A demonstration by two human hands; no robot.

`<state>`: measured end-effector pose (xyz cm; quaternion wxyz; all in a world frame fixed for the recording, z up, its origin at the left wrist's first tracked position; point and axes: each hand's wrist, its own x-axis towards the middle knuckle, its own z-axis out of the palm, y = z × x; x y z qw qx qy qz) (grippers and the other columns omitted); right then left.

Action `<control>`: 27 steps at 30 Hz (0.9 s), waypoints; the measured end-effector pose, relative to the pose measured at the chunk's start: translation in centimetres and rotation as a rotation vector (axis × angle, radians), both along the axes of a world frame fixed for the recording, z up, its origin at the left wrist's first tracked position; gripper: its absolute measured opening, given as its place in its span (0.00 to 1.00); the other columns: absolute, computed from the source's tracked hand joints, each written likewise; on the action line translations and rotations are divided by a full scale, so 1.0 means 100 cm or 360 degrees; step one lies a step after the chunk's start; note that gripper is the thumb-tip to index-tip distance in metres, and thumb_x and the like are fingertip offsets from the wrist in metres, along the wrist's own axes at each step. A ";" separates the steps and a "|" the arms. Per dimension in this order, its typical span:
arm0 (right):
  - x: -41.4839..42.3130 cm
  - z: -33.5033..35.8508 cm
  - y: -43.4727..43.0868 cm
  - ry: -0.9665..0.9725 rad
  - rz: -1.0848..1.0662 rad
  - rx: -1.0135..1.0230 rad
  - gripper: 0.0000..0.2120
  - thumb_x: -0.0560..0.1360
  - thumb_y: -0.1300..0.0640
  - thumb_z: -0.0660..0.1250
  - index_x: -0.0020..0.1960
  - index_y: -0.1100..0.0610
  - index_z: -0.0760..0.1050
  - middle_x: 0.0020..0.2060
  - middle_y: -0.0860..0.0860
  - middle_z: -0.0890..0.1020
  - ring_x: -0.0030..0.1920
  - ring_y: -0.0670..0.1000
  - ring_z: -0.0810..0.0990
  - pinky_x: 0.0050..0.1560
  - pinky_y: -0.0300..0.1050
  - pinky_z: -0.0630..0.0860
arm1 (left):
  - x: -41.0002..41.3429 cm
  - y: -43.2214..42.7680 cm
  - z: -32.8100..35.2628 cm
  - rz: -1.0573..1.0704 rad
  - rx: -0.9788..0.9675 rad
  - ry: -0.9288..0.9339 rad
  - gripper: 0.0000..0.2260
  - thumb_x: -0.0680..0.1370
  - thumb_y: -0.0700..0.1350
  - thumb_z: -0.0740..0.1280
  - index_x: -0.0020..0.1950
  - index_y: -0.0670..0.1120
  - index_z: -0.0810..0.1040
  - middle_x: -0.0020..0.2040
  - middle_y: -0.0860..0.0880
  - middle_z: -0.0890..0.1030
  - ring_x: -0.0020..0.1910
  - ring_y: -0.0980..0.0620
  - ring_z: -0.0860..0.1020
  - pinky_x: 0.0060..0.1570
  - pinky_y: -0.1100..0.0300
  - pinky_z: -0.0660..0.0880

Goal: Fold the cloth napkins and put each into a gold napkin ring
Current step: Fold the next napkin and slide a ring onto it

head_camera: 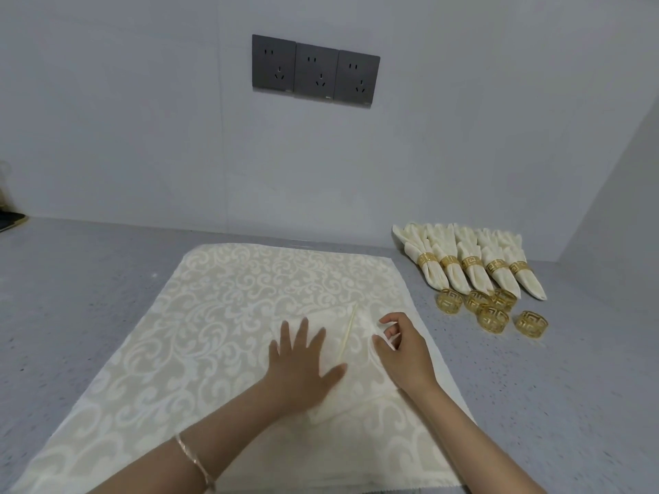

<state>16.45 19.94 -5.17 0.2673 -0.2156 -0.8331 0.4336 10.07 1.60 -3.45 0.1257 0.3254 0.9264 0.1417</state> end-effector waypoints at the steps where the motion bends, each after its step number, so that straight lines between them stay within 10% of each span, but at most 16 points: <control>1: 0.000 0.000 0.000 -0.0005 -0.0009 0.0018 0.10 0.73 0.60 0.69 0.51 0.49 0.72 0.38 0.46 0.74 0.35 0.44 0.71 0.37 0.36 0.70 | 0.010 -0.001 -0.002 -0.0020 -0.0027 -0.0042 0.38 0.77 0.69 0.50 0.78 0.51 0.39 0.77 0.48 0.33 0.74 0.41 0.30 0.73 0.44 0.37; 10: 0.010 0.008 -0.001 -0.0105 -0.0062 0.0149 0.09 0.74 0.56 0.68 0.51 0.48 0.71 0.41 0.46 0.74 0.35 0.46 0.72 0.35 0.39 0.69 | -0.012 -0.018 -0.007 -0.0373 -0.0113 0.0196 0.47 0.63 0.72 0.34 0.78 0.50 0.37 0.78 0.51 0.36 0.75 0.49 0.32 0.72 0.55 0.33; 13: 0.012 0.013 -0.007 -0.0087 0.0052 0.0654 0.13 0.77 0.55 0.64 0.61 0.49 0.72 0.58 0.42 0.74 0.51 0.44 0.76 0.50 0.39 0.71 | -0.025 -0.022 -0.007 -0.0406 -0.0102 0.0155 0.36 0.77 0.67 0.43 0.78 0.49 0.39 0.78 0.52 0.38 0.76 0.52 0.34 0.74 0.56 0.36; 16: 0.003 0.019 -0.020 -0.0200 0.0562 0.1040 0.18 0.81 0.54 0.56 0.71 0.48 0.67 0.71 0.40 0.64 0.73 0.41 0.58 0.73 0.40 0.53 | -0.017 -0.019 -0.012 -0.0337 -0.0057 0.0188 0.35 0.77 0.66 0.40 0.78 0.46 0.39 0.78 0.51 0.38 0.76 0.52 0.34 0.75 0.56 0.36; 19: -0.007 0.017 -0.031 -0.0550 0.0909 0.1181 0.21 0.83 0.51 0.47 0.76 0.47 0.55 0.75 0.39 0.53 0.75 0.39 0.44 0.74 0.40 0.37 | -0.010 -0.017 -0.020 -0.0229 0.0042 0.0241 0.52 0.62 0.74 0.23 0.78 0.45 0.38 0.78 0.50 0.37 0.76 0.53 0.35 0.72 0.58 0.34; 27: -0.032 0.006 0.009 -0.0938 0.0784 0.1034 0.25 0.83 0.45 0.41 0.78 0.49 0.42 0.77 0.43 0.44 0.75 0.40 0.39 0.73 0.39 0.35 | -0.008 -0.015 -0.030 -0.0084 0.0142 0.0331 0.59 0.52 0.70 0.13 0.78 0.47 0.38 0.78 0.50 0.38 0.76 0.54 0.35 0.70 0.60 0.32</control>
